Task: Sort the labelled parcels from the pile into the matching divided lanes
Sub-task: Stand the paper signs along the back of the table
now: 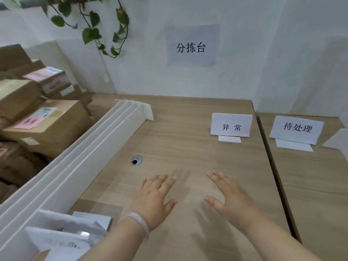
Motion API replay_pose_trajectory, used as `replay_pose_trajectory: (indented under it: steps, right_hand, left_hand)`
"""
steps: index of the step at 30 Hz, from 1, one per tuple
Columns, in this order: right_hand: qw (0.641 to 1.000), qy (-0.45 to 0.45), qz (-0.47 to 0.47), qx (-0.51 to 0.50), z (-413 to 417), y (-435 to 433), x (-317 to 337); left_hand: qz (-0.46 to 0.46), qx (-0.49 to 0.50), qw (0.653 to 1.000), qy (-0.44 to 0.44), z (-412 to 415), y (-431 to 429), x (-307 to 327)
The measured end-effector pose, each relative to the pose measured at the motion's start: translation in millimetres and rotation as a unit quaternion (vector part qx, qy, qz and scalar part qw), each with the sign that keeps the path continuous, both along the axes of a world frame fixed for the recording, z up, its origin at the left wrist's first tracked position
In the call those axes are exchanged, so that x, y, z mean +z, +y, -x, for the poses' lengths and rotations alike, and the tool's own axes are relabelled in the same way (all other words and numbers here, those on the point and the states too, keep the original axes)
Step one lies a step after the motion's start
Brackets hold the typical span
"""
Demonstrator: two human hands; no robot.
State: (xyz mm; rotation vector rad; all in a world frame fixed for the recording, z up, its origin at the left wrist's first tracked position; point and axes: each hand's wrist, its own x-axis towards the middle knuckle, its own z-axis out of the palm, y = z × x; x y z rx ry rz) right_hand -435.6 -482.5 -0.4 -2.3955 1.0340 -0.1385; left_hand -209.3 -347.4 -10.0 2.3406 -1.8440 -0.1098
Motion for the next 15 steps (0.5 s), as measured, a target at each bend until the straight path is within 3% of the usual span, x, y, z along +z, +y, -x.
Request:
replay_pose_trajectory:
  steps: [15]
  right_hand:
    - [0.992,0.041,-0.013,0.118,-148.3,184.2,4.5]
  left_hand:
    - [-0.008,0.045,0.999,-0.010,-133.6,185.4,13.4]
